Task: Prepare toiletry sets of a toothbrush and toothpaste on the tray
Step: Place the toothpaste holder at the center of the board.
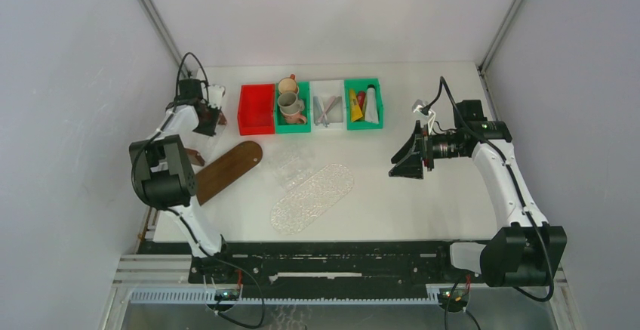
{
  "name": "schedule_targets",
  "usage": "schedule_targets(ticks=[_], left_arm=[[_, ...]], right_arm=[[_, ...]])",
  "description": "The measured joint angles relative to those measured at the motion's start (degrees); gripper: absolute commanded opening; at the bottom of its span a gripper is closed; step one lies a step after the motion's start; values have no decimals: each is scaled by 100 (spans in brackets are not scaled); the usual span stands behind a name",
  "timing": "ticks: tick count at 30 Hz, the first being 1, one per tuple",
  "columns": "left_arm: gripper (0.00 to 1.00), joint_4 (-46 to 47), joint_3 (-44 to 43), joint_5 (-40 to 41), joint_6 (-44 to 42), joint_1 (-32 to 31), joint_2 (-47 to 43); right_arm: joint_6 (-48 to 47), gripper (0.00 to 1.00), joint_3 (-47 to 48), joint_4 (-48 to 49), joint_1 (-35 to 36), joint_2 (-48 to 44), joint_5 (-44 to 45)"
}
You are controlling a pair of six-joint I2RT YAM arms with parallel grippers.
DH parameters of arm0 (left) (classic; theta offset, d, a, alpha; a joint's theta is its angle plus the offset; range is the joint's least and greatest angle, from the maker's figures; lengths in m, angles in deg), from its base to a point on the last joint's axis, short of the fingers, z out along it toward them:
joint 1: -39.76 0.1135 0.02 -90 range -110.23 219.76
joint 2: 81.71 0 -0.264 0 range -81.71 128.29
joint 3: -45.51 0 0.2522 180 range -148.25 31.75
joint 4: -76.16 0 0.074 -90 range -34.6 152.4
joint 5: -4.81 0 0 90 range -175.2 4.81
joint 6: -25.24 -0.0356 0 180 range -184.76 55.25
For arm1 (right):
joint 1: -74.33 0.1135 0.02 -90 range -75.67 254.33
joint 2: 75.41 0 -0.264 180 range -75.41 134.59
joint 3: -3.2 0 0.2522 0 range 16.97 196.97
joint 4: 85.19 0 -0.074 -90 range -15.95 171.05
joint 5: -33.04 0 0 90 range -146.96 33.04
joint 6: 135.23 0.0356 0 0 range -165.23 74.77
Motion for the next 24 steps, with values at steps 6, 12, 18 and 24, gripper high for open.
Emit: schedule_targets(ticks=[6, 12, 18, 24], left_arm=[[17, 114, 501, -243, -238, 0, -402], [17, 330, 1189, -422, -654, 0, -927], [17, 651, 1816, -457, -1174, 0, -1362], [17, 1108, 2277, -404, -1626, 0, -1628]], right_arm=[[0, 78, 0, 0, 0, 0, -4], [0, 78, 0, 0, 4, -13, -7], [-2, 78, 0, -2, 22, -90, -11], [-2, 78, 0, -2, 59, -133, -28]])
